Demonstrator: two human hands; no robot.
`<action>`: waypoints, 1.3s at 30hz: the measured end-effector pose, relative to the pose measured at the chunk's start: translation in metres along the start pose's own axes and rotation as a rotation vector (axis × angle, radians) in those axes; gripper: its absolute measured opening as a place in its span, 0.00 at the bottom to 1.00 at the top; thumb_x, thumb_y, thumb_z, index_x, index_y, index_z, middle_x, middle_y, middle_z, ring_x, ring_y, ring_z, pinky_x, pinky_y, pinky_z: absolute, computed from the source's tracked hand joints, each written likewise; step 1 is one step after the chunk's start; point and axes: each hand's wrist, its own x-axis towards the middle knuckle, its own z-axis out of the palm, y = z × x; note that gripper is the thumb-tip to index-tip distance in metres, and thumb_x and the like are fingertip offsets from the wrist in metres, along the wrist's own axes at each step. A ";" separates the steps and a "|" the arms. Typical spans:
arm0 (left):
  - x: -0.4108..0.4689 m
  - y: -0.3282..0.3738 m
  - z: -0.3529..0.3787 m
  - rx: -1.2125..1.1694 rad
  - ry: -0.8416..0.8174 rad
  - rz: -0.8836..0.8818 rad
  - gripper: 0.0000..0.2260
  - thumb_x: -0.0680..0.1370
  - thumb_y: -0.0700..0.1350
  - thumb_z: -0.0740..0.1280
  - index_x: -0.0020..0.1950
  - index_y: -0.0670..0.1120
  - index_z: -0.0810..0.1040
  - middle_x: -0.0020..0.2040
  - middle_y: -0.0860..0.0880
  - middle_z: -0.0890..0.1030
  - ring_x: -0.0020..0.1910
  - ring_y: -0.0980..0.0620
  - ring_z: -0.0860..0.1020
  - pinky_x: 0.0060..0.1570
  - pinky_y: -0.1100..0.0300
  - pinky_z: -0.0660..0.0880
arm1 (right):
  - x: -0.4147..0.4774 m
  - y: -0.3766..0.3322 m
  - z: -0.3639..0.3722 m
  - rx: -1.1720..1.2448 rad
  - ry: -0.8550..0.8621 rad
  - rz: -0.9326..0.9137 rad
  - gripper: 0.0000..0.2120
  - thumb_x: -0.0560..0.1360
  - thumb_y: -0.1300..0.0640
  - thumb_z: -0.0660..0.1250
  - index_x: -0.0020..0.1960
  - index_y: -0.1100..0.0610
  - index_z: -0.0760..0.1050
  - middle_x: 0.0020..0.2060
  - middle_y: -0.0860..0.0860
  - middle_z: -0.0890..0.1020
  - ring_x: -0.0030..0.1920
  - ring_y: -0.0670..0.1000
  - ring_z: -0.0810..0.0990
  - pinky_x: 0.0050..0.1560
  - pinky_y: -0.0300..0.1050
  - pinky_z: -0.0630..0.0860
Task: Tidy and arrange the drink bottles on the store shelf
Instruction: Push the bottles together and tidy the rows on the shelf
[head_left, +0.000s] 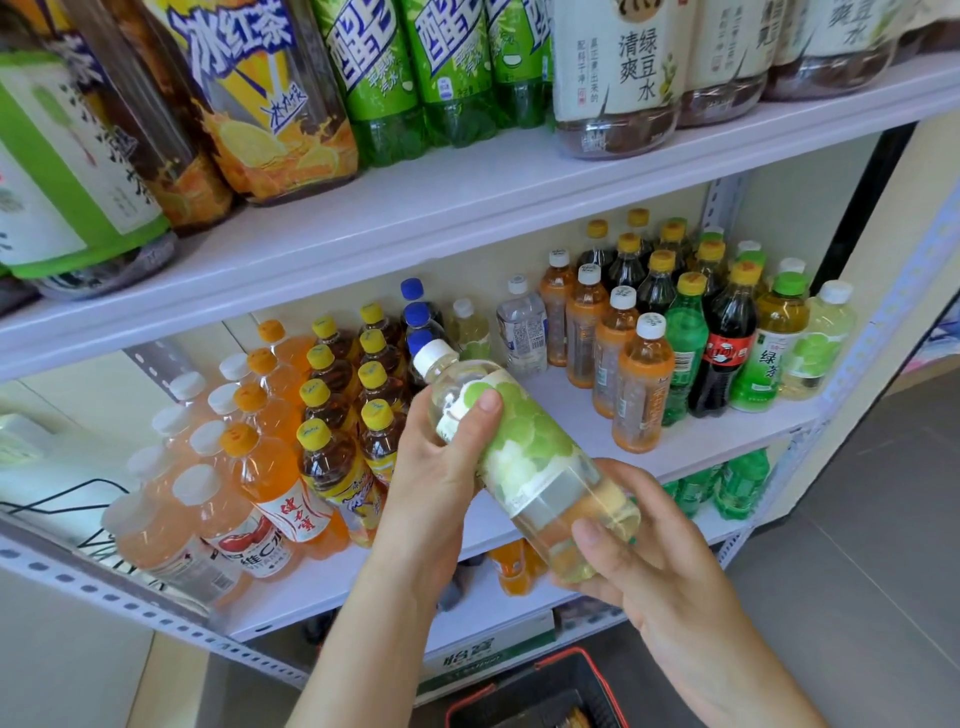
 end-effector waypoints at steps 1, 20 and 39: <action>0.000 0.001 0.000 0.010 0.021 0.004 0.25 0.67 0.55 0.76 0.61 0.50 0.77 0.55 0.43 0.84 0.53 0.43 0.83 0.44 0.53 0.80 | -0.001 -0.001 0.000 -0.071 0.015 -0.029 0.25 0.63 0.42 0.78 0.58 0.41 0.76 0.51 0.51 0.84 0.50 0.53 0.85 0.44 0.44 0.81; 0.004 0.003 0.000 -0.242 0.034 -0.044 0.36 0.61 0.49 0.75 0.68 0.39 0.73 0.56 0.39 0.78 0.55 0.41 0.78 0.62 0.37 0.72 | 0.010 0.005 -0.009 0.392 -0.224 0.278 0.32 0.67 0.40 0.75 0.63 0.60 0.76 0.47 0.67 0.81 0.43 0.64 0.83 0.42 0.53 0.81; 0.022 0.024 -0.026 0.417 0.105 0.151 0.14 0.80 0.52 0.64 0.39 0.46 0.77 0.36 0.40 0.80 0.34 0.47 0.76 0.37 0.52 0.71 | 0.009 0.008 -0.012 -0.634 0.186 -0.458 0.39 0.62 0.67 0.79 0.63 0.39 0.70 0.63 0.41 0.70 0.64 0.51 0.72 0.54 0.56 0.78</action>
